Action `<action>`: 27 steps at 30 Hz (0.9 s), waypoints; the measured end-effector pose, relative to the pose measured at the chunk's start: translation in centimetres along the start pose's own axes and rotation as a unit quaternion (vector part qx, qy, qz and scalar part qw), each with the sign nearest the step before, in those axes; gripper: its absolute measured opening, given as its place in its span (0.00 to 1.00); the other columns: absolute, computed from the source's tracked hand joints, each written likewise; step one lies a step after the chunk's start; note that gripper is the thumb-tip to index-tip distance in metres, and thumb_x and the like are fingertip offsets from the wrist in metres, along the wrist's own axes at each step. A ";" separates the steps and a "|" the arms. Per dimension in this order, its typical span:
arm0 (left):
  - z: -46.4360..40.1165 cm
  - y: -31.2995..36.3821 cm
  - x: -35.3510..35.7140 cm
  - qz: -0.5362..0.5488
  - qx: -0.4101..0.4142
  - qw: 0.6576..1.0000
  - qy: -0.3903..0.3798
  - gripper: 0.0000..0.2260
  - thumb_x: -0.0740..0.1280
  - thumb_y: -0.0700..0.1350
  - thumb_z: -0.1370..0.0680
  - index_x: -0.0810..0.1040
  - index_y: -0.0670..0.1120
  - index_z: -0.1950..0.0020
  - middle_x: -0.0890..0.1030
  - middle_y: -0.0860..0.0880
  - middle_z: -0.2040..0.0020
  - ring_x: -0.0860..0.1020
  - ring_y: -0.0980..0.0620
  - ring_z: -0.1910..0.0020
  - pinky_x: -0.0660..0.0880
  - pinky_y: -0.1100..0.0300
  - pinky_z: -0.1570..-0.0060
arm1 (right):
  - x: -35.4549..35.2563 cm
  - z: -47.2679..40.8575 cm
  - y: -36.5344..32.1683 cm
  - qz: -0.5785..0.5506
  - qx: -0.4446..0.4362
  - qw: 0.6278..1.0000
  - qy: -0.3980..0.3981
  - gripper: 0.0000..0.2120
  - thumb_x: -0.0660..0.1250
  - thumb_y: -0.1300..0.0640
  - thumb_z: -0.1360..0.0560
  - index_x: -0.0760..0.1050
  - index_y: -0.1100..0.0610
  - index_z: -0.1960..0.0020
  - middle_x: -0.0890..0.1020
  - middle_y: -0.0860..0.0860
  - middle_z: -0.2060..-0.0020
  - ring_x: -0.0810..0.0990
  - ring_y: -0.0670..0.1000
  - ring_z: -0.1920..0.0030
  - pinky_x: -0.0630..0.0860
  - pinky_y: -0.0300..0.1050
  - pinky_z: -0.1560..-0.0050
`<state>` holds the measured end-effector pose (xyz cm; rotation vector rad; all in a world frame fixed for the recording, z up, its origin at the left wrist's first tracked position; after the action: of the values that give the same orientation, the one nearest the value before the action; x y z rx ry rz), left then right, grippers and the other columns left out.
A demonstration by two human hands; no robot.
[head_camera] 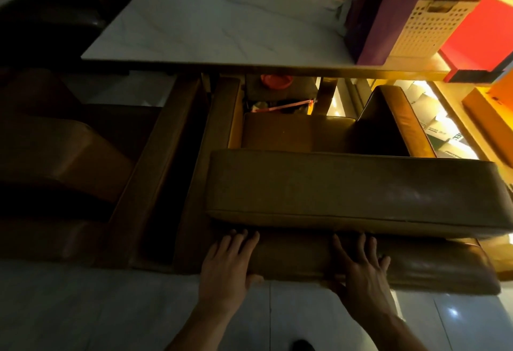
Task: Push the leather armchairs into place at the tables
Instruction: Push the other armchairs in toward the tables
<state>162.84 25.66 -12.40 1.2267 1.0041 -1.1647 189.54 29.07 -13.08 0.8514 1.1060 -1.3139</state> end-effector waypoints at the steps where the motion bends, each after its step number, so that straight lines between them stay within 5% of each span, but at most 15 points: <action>1: -0.3 -0.2 0.0 -0.001 -0.001 1.000 -0.003 0.39 0.73 0.68 0.37 0.70 0.56 0.29 0.77 0.54 0.36 0.74 0.48 0.37 0.75 0.51 0.43 | 0.1 -0.4 -0.1 0.004 0.000 1.000 -0.003 0.46 0.65 0.33 0.28 0.44 0.44 0.20 0.50 0.66 0.22 0.43 0.71 0.23 0.54 0.75 0.29; 16: 0.2 -0.4 0.1 0.030 -0.012 0.999 0.011 0.37 0.65 0.67 0.27 0.56 0.59 0.22 0.65 0.54 0.25 0.62 0.49 0.27 0.64 0.51 0.32 | 0.3 0.1 0.3 -0.006 -0.010 1.000 0.016 0.42 0.64 0.32 0.29 0.54 0.45 0.21 0.58 0.66 0.23 0.51 0.71 0.23 0.58 0.76 0.31; 25: 0.1 -1.1 0.7 0.021 0.009 1.000 0.019 0.40 0.73 0.68 0.36 0.67 0.56 0.27 0.76 0.53 0.34 0.73 0.48 0.35 0.74 0.51 0.43 | 1.4 -0.3 0.5 0.017 -0.011 1.000 0.014 0.44 0.50 0.27 0.32 0.49 0.44 0.21 0.55 0.65 0.22 0.49 0.71 0.23 0.57 0.76 0.31; 27: 0.0 -1.1 0.8 0.016 0.009 1.000 0.020 0.40 0.72 0.67 0.35 0.67 0.55 0.26 0.75 0.52 0.33 0.72 0.47 0.34 0.74 0.50 0.41 | 1.4 -0.4 0.5 0.010 -0.007 1.000 0.012 0.44 0.53 0.28 0.31 0.51 0.44 0.20 0.54 0.64 0.22 0.48 0.71 0.23 0.56 0.77 0.31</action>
<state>161.92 25.60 -13.37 1.2808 1.0026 -1.1315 189.85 29.07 -14.58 0.8680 1.1211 -1.2802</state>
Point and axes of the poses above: each hand's wrist, its own z-axis away from the middle knuckle, its own x-axis out of the palm, y = z × x, the point moved 4 cm from there along -z, towards the middle knuckle
